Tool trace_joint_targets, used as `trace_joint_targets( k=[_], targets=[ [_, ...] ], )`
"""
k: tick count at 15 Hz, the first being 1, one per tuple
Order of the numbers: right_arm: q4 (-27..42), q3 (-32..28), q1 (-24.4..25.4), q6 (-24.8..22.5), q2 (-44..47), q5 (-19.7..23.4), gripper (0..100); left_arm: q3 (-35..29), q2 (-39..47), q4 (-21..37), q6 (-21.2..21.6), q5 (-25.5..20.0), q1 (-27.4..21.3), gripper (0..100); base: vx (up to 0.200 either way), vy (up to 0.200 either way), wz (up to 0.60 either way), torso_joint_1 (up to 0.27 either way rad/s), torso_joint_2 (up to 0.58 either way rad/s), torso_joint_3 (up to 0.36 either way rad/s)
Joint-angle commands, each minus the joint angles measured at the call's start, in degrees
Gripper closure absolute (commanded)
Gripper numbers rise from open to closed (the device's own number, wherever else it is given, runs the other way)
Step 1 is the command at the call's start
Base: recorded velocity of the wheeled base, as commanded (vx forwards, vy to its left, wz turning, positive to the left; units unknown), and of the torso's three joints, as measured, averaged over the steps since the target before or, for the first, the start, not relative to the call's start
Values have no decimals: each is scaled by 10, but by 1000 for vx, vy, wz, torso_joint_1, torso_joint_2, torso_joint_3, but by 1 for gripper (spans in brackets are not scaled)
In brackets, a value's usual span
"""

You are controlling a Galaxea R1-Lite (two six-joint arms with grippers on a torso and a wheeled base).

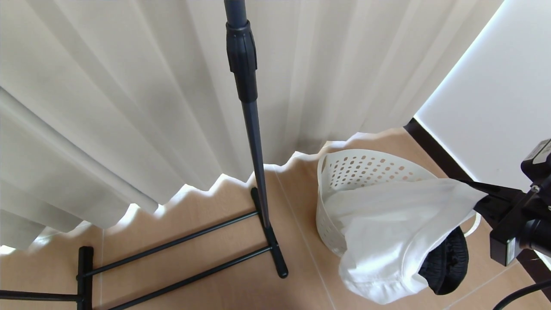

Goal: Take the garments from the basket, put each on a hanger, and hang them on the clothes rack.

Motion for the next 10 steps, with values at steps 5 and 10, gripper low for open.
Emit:
trace_joint_targets(
  k=[5, 10],
  targets=[
    [-4, 3, 0, 0, -1, 0, 100, 0, 0, 0, 0, 0, 0, 0, 0, 0, 0, 1, 1, 206],
    [-4, 1, -10, -9, 3, 1, 100, 1, 1, 0, 0, 0, 0, 0, 0, 0, 0, 3, 3, 203]
  ],
)
